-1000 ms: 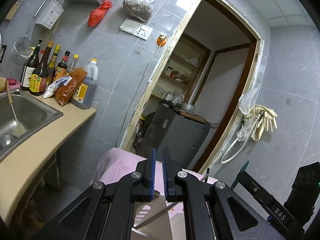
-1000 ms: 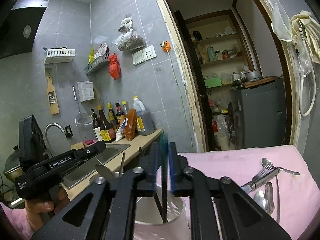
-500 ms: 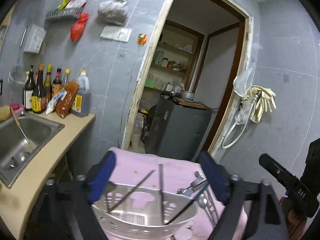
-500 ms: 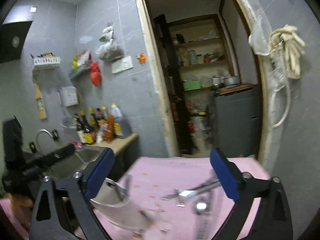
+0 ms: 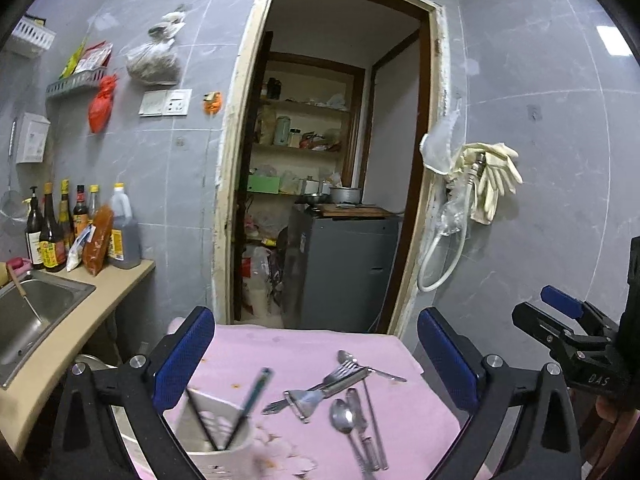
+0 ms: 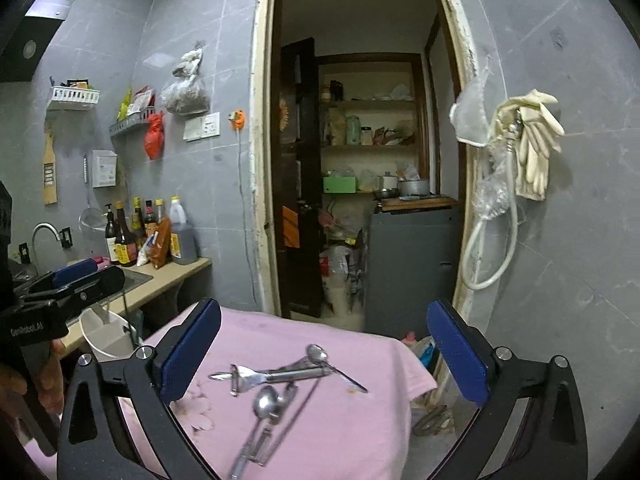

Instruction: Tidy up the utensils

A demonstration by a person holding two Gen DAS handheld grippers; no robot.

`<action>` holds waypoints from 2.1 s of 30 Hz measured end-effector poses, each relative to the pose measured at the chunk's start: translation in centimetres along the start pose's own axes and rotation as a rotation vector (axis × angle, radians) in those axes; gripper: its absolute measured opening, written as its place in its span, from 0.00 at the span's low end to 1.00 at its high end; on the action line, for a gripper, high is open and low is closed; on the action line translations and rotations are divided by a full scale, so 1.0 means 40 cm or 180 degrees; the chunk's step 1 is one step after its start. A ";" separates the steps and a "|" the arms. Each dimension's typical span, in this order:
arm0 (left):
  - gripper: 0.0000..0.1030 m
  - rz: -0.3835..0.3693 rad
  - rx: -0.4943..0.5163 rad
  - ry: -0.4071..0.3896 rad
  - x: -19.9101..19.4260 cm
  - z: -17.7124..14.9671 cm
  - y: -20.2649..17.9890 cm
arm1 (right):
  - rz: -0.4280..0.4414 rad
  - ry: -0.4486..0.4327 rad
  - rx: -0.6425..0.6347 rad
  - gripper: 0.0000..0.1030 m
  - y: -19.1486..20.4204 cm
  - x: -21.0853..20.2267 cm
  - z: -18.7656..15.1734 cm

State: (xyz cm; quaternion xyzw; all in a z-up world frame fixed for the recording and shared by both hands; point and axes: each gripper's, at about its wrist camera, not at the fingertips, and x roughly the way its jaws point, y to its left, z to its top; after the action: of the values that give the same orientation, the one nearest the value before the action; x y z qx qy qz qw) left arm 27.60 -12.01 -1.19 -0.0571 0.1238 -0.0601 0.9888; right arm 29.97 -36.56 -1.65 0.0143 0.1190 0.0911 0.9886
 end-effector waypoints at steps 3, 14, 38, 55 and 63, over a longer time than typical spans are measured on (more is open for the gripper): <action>0.99 0.0002 0.0082 0.0037 0.023 -0.018 -0.046 | -0.0002 0.0079 0.0033 0.99 -0.035 0.023 -0.020; 0.99 -0.0158 0.0071 0.0492 0.131 -0.106 -0.135 | 0.0175 0.0397 0.0143 0.99 -0.162 0.142 -0.131; 0.46 -0.0093 -0.0452 0.1796 0.459 -0.348 -0.020 | 0.0919 0.1612 -0.0271 0.60 -0.116 0.591 -0.348; 0.18 -0.0269 -0.0494 0.2042 0.549 -0.368 -0.002 | 0.1010 0.2157 -0.0699 0.12 -0.029 0.694 -0.340; 0.06 -0.0268 -0.0676 0.2097 0.548 -0.371 0.014 | 0.0960 0.2446 -0.0478 0.09 -0.039 0.633 -0.353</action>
State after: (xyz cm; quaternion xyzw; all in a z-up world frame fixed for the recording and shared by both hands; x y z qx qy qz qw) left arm 45.00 -15.83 -20.76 -0.1423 0.4395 -0.1028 0.8809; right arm 51.06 -33.37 -21.32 -0.0756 0.4687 0.2420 0.8462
